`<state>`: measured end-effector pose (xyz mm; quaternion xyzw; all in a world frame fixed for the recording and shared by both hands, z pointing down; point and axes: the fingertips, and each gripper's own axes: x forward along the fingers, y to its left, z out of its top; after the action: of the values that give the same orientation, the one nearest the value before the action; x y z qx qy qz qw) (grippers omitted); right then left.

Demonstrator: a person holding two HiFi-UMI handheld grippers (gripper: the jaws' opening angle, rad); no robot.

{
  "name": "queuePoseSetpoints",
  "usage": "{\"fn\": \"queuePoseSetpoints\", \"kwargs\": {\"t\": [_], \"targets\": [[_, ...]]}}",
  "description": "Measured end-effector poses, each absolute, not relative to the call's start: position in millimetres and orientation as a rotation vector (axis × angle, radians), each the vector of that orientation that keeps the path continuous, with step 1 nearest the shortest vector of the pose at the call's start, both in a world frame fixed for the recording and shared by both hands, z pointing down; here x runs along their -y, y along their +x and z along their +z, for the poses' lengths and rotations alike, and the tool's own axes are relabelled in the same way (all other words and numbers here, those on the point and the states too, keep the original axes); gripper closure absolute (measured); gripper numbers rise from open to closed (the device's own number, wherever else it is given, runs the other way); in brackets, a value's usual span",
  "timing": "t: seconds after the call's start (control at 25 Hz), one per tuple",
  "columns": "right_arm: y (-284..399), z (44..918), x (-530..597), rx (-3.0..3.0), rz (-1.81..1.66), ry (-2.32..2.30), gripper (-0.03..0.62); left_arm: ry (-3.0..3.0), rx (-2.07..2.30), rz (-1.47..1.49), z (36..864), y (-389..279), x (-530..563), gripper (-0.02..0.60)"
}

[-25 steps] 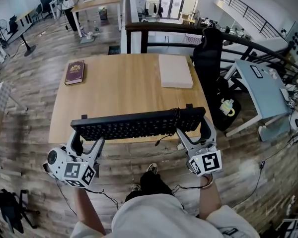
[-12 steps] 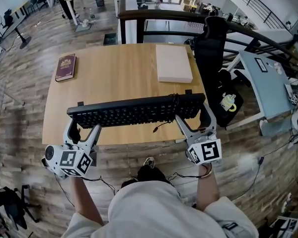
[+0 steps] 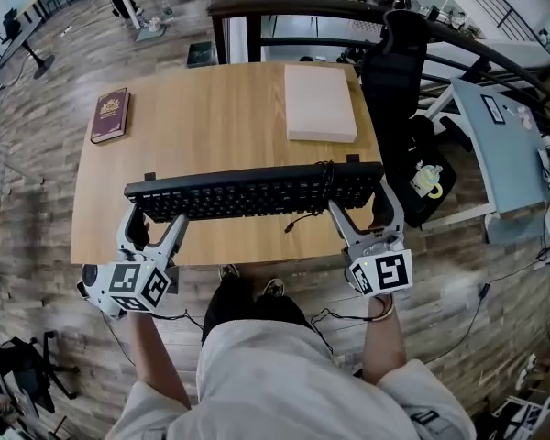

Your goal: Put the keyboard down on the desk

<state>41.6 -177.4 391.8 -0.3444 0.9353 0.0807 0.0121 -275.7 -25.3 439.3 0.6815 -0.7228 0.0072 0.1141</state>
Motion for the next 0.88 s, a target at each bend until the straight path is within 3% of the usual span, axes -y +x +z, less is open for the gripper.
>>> {"fn": "queuePoseSetpoints", "kwargs": {"t": [0.88], "targets": [[40.7,490.1,249.4,-3.050,-0.069,-1.161,0.217,1.912,1.966,0.189,517.3,-277.9,93.6,0.144]]}}
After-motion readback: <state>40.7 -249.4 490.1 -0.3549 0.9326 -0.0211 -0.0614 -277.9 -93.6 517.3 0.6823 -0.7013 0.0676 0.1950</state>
